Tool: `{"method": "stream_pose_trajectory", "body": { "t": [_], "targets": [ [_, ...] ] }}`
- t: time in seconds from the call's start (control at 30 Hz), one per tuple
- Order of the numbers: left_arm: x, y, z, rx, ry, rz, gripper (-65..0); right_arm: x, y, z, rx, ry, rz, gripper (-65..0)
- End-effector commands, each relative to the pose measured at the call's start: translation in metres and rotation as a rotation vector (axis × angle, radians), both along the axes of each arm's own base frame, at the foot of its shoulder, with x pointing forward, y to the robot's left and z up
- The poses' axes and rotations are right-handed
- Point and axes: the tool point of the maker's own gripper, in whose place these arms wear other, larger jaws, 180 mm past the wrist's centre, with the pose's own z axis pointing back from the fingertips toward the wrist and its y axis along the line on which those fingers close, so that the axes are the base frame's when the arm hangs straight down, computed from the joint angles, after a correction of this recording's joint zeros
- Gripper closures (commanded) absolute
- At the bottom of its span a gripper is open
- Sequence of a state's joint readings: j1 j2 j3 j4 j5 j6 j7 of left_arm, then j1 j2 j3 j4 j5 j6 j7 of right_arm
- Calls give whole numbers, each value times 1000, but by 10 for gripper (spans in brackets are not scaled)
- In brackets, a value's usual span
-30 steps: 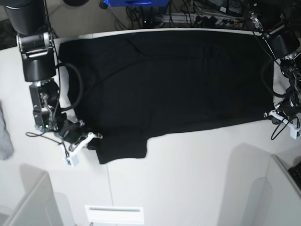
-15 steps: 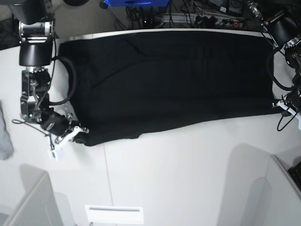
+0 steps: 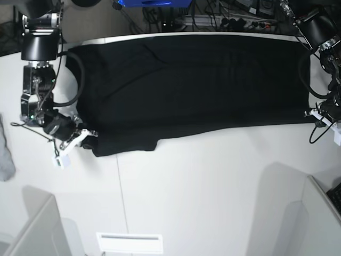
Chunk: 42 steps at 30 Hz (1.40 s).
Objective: Fold the T-shirt properly
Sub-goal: 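Lift the side edges and fold them toward the collar edge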
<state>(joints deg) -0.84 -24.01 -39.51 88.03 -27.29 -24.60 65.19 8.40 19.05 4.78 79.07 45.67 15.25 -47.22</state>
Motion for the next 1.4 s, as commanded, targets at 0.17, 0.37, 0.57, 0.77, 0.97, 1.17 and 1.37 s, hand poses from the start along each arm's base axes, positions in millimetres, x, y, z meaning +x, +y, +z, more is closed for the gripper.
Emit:
{"method": "stream_pose_trajectory", "body": {
  "t": [0.17, 0.37, 0.57, 0.77, 0.97, 1.17, 1.37],
  "targets": [
    [-4, 4, 24, 85, -34, -31, 0, 6, -11, 30, -9, -73, -13, 0],
    [-20, 3, 13, 93, 8, -39, 0, -15, -10, 29, 29, -43, -46, 0],
    [-22, 1, 12, 96, 14, -43, 0, -31, -5, 21, 29, -22, -39, 0],
    [-27, 2, 10, 101, 27, -46, 0, -48, -10, 26, 6, -18, -38, 0],
    [-32, -4, 17, 134, 24, -72, 0, -71, -26, 27, 2, 20, -91, 0],
    [-44, -5, 10, 137, 56, -78, 0, -93, -20, 26, -16, 33, -75, 0],
    [-54, 9, 15, 148, 50, -30, 0, -108, -12, 25, -17, 43, -65, 0]
  ]
}}
